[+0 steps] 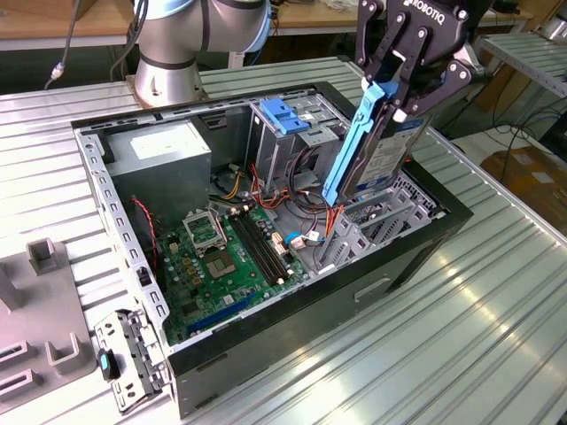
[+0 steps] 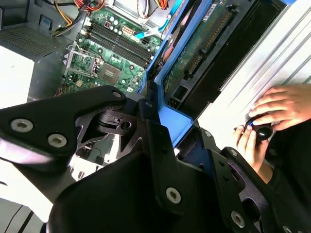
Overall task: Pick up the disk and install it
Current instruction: 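Insert the disk into the insertion slot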
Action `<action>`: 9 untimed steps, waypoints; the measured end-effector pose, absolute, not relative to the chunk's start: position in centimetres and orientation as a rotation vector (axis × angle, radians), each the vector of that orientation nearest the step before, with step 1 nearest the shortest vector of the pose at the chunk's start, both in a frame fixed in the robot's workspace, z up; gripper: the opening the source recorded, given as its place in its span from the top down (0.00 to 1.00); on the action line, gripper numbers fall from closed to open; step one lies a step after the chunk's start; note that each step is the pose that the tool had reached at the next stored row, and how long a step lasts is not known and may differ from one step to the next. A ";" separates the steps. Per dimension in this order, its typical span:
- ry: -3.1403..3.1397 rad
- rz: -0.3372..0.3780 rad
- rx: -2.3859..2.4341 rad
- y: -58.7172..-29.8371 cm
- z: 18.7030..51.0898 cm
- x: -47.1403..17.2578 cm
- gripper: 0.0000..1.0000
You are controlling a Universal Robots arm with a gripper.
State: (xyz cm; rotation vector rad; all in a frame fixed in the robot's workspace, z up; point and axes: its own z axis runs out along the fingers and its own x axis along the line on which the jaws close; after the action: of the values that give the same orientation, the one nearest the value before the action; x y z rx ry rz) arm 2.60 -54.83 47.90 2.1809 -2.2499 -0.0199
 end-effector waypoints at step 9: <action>-2.250 -0.020 2.181 -55.8 47.6 3.1 0.63</action>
State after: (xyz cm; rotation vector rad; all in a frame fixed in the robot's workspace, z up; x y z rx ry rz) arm 3.05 -55.81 47.59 2.1808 -2.2500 -0.0200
